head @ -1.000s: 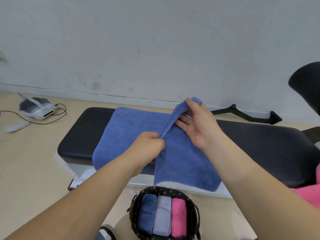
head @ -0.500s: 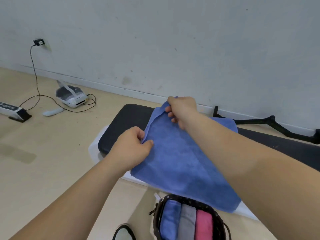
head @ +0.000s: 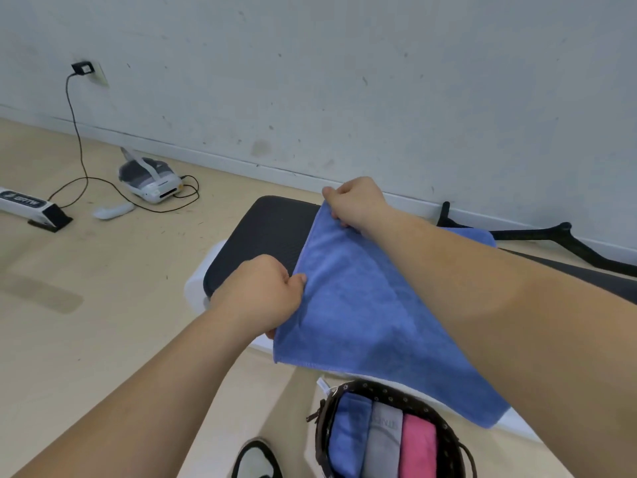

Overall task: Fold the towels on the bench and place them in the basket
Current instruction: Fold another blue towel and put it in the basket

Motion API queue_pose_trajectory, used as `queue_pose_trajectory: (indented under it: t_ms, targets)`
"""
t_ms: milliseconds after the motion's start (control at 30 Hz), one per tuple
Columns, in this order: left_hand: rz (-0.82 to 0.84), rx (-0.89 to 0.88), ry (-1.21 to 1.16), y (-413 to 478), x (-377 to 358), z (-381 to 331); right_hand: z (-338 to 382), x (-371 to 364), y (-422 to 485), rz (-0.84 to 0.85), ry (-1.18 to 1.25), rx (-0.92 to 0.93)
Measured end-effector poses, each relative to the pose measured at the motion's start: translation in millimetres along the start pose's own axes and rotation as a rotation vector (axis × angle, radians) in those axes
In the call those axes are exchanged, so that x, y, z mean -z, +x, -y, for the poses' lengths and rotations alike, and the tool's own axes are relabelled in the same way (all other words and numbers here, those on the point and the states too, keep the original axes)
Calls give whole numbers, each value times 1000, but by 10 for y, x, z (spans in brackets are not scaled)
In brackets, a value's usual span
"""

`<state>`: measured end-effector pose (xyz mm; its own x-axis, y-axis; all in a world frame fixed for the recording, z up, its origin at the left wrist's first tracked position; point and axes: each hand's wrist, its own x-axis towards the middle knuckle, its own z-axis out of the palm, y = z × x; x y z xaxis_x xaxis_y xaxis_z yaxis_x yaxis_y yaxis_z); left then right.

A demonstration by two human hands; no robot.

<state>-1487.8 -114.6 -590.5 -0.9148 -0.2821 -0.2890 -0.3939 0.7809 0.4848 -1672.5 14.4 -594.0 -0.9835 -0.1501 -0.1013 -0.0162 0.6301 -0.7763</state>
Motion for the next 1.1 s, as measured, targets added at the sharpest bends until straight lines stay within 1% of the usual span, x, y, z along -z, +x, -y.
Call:
queue_pose_trajectory:
  t_ms: [67, 133, 167, 233, 300, 367, 433, 467, 533, 633, 667, 767, 833, 933, 1033, 1067, 1100]
  targets:
    - [-129, -12, 119, -12, 31, -10, -101, 108, -51, -43, -25, 67]
    - [-239, -64, 146, -36, 53, -42, -237, 347, -122, -130, -161, 141]
    - [-274, -114, 131, -48, 43, -67, -328, 492, -154, -161, -263, 134]
    - [-318, -244, 90, -76, -25, -149, -543, 801, -230, -165, -517, 14]
    - [-325, -358, 83, -112, -130, -270, -789, 1102, -347, -149, -633, -170]
    - [-296, -425, 105, -153, -248, -402, -1044, 1352, -461, -170, -566, -327]
    - [-249, -474, 129, -200, -356, -525, -1232, 1517, -558, -186, -405, -444]
    - [-222, -499, 126, -225, -407, -585, -1315, 1562, -581, -198, -307, -467]
    - [-172, -556, 97, -270, -510, -714, -1414, 1599, -604, -255, -120, -422]
    - [-107, -623, 111, -335, -670, -913, -1430, 1634, -648, -369, 28, -302]
    - [-80, -640, 123, -354, -726, -972, -1449, 1663, -666, -402, 25, -267]
    - [-19, -681, 181, -376, -883, -1146, -1497, 1812, -824, -474, -104, -183]
    - [0, -717, 175, -389, -962, -1277, -1611, 1975, -940, -499, -146, -193]
    - [113, -803, 92, -467, -1129, -1498, -1908, 2342, -1145, -488, -205, -280]
    - [264, -903, -97, -632, -1284, -1727, -2210, 2749, -1379, -494, -360, -428]
    - [258, -921, -134, -661, -1308, -1785, -2265, 2854, -1451, -512, -424, -472]
    - [209, -920, -138, -664, -1311, -1824, -2299, 2927, -1503, -530, -491, -506]
